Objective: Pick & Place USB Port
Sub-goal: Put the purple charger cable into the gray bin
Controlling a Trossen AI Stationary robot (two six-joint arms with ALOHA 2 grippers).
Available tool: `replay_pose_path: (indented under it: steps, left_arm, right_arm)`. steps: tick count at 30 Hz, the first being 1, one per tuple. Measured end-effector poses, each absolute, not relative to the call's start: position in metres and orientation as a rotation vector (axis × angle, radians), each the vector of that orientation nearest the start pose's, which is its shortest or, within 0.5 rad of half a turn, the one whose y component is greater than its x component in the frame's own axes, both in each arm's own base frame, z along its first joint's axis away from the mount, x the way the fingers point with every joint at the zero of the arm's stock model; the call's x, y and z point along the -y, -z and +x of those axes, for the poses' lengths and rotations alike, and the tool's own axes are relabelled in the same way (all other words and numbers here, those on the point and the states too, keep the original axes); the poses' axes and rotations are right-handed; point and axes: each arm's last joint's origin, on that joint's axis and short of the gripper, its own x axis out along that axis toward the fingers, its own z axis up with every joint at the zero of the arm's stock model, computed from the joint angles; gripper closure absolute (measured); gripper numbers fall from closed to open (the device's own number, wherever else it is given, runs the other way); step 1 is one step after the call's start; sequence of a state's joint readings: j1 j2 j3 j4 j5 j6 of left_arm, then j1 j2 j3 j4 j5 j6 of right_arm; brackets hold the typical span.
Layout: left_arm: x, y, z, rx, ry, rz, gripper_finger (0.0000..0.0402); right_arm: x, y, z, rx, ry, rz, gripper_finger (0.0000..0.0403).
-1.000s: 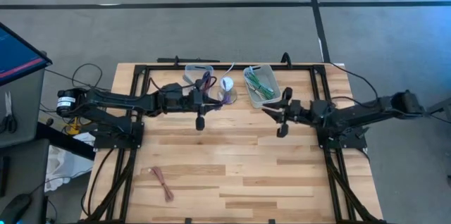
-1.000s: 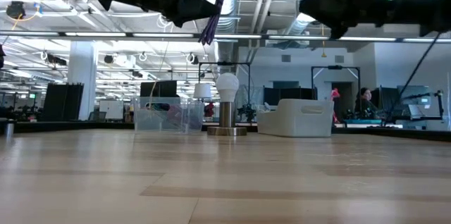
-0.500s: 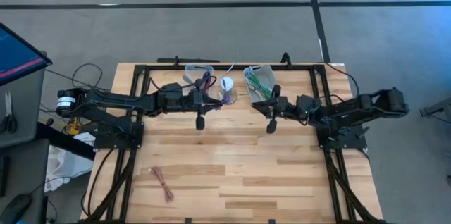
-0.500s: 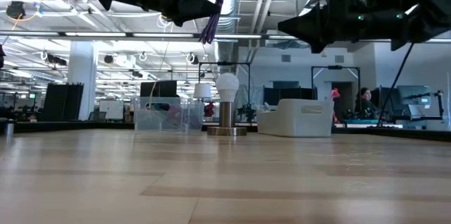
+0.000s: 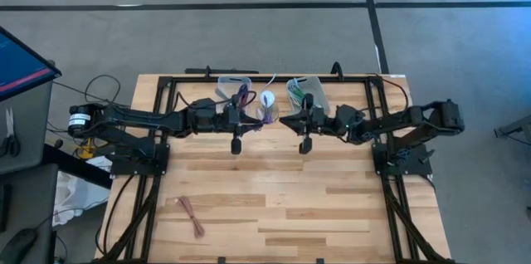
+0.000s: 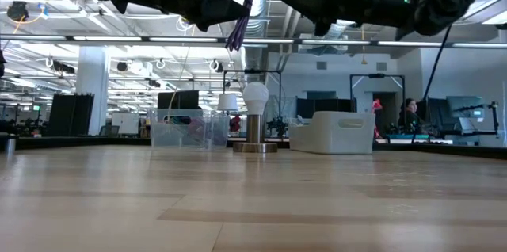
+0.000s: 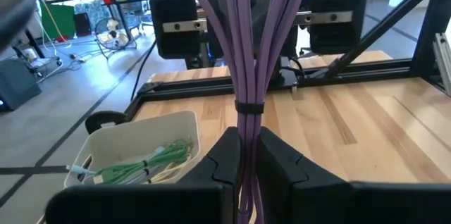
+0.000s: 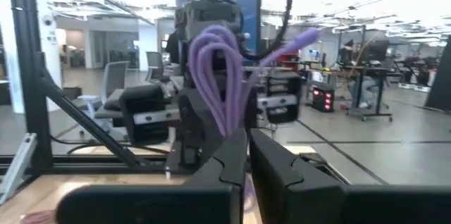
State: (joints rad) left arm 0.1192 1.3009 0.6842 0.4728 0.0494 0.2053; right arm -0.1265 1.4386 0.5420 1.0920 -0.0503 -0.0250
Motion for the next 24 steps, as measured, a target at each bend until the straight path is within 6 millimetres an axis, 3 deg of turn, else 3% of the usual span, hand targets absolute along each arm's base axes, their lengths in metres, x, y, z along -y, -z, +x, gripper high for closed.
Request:
replay_pose_path:
  steps: [3, 10, 14, 24]
  left_arm:
    - [-0.032, -0.251, 0.278, -0.15, -0.057, 0.192, 0.0376]
    - [-0.033, -0.251, 0.278, -0.151, -0.06, 0.192, 0.0376]
    - [-0.033, -0.251, 0.278, -0.151, -0.06, 0.192, 0.0376]
    - [-0.033, -0.251, 0.278, -0.15, -0.06, 0.192, 0.0376]
  right_arm:
    - [0.032, -0.229, 0.287, 0.18, 0.06, -0.01, 0.0374]
    - [0.034, -0.226, 0.297, 0.148, 0.063, 0.003, 0.029]
    - [0.034, -0.234, 0.3, 0.176, 0.065, -0.037, 0.0258]
    - [0.035, -0.245, 0.31, 0.149, 0.065, -0.042, 0.0285]
